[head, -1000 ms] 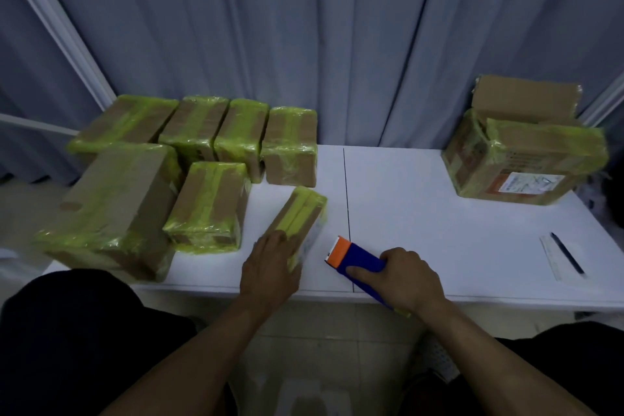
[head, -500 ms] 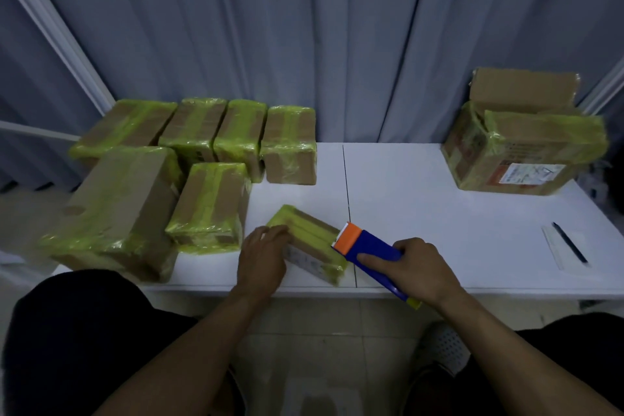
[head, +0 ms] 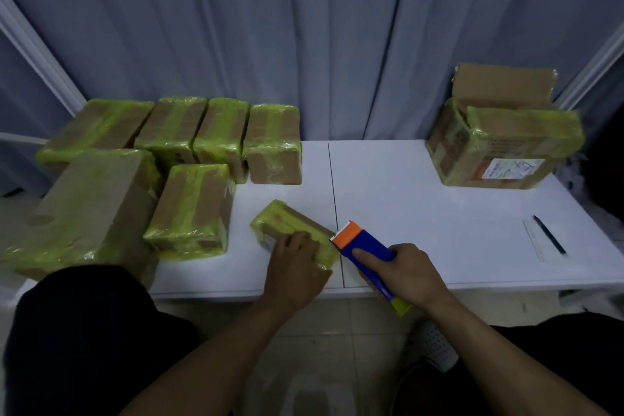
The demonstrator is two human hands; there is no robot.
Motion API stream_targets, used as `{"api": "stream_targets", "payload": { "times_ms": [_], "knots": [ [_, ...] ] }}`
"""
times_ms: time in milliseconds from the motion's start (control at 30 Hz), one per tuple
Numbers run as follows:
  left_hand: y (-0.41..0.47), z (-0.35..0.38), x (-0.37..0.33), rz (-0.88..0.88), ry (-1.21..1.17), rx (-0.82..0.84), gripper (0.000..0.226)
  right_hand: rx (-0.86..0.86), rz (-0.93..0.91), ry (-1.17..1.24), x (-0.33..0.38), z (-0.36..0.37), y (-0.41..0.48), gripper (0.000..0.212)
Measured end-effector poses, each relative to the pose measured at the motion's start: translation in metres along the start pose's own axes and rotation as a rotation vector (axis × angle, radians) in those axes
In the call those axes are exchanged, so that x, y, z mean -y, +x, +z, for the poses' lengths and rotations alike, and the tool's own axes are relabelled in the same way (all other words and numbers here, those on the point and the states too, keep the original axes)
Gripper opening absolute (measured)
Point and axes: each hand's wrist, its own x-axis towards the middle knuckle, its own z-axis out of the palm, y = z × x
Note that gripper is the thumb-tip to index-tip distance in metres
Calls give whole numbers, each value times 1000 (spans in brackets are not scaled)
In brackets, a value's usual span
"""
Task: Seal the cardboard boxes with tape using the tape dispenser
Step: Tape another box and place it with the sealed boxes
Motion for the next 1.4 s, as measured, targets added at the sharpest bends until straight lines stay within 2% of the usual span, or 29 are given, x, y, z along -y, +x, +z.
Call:
{"api": "stream_targets", "payload": {
  "times_ms": [167,333,433,500,633,767,900,1133,1233,1400],
  "knots": [
    [2,-6,20,-11,-281,159,65,27,-24,56,7,-5,-4,49],
    [19,-28,46,9,-249,260,65,97,-29,-83,3,-3,-4,49],
    [21,-37,52,44,-246,319,73,126,-39,-70,8,-2,-7,42],
    [22,-52,38,-23,-280,346,70,133,-64,-58,13,-2,-10,38],
    [25,-94,9,-287,-533,236,33,141,-133,-42,20,-2,-17,38],
    [3,-120,-2,-387,-796,260,27,149,-222,-19,24,2,-21,37],
    [-12,-130,-13,-520,-1097,218,22,178,-298,7,32,5,-26,27],
    [-18,-133,-7,-595,-1162,160,17,228,-335,95,36,8,-29,24],
    [-18,-133,1,-531,-1023,106,14,241,-357,91,40,9,-31,23],
    [-15,-130,8,-458,-912,8,13,202,-370,15,43,14,-30,38]
  ]
}}
